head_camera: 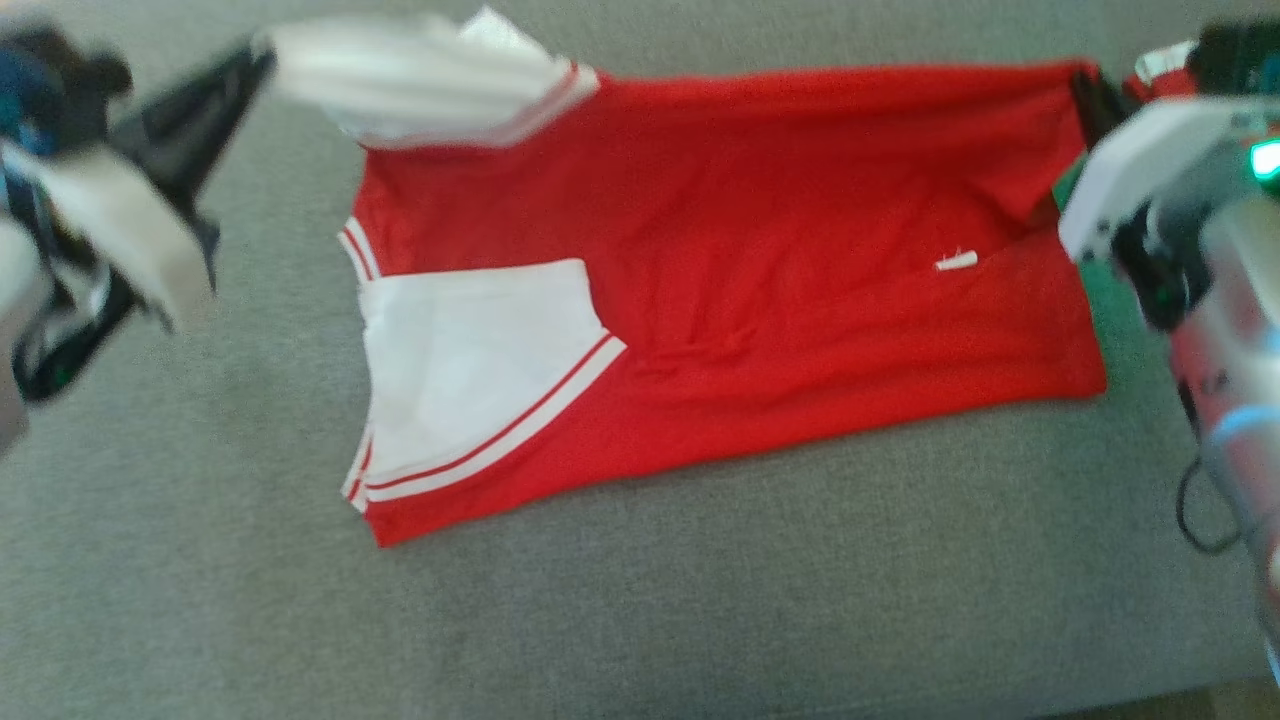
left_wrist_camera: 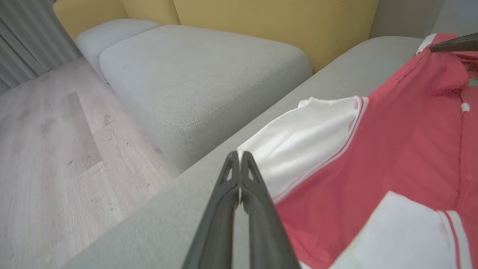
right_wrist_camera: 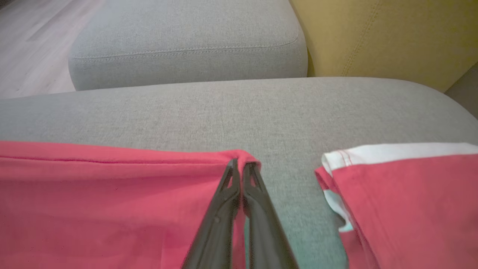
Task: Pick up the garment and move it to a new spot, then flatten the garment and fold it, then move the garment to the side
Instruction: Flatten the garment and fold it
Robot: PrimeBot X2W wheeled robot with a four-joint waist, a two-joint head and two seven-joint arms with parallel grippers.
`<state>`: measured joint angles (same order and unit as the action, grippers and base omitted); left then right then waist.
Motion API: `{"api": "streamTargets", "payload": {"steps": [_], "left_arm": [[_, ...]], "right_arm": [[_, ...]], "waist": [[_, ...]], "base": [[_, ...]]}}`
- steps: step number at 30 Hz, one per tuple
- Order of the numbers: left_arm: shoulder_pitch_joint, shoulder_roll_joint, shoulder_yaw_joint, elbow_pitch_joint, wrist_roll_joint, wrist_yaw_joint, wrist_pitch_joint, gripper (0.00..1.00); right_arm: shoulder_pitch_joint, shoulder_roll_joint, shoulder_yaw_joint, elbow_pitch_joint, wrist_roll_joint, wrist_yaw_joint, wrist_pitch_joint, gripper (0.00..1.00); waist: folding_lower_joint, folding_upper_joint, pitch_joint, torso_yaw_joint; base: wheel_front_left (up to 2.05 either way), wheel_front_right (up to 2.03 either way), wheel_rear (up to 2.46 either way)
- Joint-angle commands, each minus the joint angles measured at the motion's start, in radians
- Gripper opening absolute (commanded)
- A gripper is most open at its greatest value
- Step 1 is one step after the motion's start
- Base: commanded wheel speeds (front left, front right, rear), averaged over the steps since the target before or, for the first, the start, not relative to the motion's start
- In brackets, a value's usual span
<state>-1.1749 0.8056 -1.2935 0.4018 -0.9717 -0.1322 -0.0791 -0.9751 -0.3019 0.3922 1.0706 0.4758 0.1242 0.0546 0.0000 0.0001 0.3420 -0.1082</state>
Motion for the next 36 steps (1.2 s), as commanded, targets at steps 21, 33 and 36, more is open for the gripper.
{"api": "streamTargets", "payload": {"steps": [21, 33, 36], "left_arm": [[0.432, 0.118, 0.018, -0.323, 0.005, 0.206, -0.087, 0.00], [0.612, -0.028, 0.200, -0.310, 0.003, 0.463, -0.181, 1.00], [0.729, -0.111, 0.380, -0.361, 0.092, 0.553, -0.182, 1.00]], "right_arm": [[0.407, -0.067, -0.100, -0.262, -0.019, 0.007, 0.024, 0.05], [0.641, 0.004, -0.314, -0.470, -0.035, 0.007, -0.047, 1.00], [0.712, 0.039, -0.364, -0.536, -0.023, 0.007, -0.075, 1.00]], "waist": [[0.0000, -0.0001, -0.112, 0.074], [0.0000, -0.0001, -0.153, 0.078], [0.0000, -0.0001, -0.174, 0.085]], "base": [[0.00, 0.00, 0.00], [0.00, 0.00, 0.00], [0.00, 0.00, 0.00]]}}
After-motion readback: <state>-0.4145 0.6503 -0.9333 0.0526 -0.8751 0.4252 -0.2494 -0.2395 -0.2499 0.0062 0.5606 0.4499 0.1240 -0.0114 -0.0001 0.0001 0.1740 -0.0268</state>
